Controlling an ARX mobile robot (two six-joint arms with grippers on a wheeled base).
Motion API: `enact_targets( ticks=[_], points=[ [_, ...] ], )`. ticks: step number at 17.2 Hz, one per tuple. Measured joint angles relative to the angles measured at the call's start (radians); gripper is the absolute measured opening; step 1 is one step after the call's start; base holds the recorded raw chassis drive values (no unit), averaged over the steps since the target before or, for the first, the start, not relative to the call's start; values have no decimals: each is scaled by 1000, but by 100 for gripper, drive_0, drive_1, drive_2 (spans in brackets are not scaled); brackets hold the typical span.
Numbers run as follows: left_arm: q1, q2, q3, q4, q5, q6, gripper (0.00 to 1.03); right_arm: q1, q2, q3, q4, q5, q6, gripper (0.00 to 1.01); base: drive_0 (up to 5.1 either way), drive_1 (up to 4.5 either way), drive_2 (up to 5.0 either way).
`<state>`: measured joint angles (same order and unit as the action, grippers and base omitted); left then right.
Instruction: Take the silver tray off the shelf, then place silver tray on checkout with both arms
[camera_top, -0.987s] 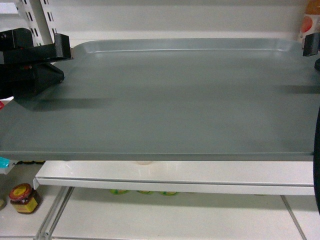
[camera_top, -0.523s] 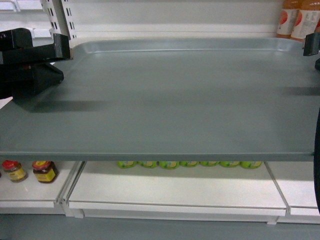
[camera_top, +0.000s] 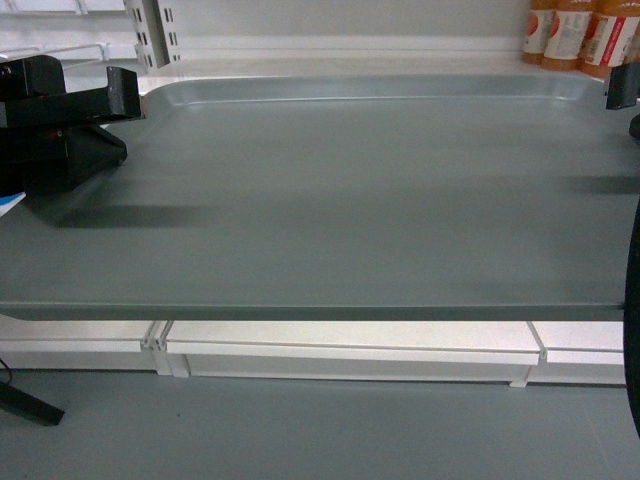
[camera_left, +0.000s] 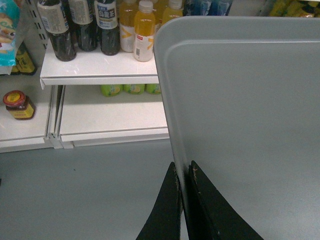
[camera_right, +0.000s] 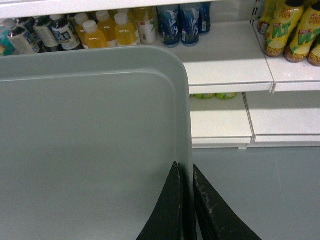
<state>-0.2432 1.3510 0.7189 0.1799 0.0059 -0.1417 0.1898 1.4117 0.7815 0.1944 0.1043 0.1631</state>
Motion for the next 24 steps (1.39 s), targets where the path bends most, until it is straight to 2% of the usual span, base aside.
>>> enact_targets(
  ticks=[24],
  points=[
    [-2,0,2,-3,1,1,3,-1,0,2,-5,1,0,3,7,-408,422]
  ],
)
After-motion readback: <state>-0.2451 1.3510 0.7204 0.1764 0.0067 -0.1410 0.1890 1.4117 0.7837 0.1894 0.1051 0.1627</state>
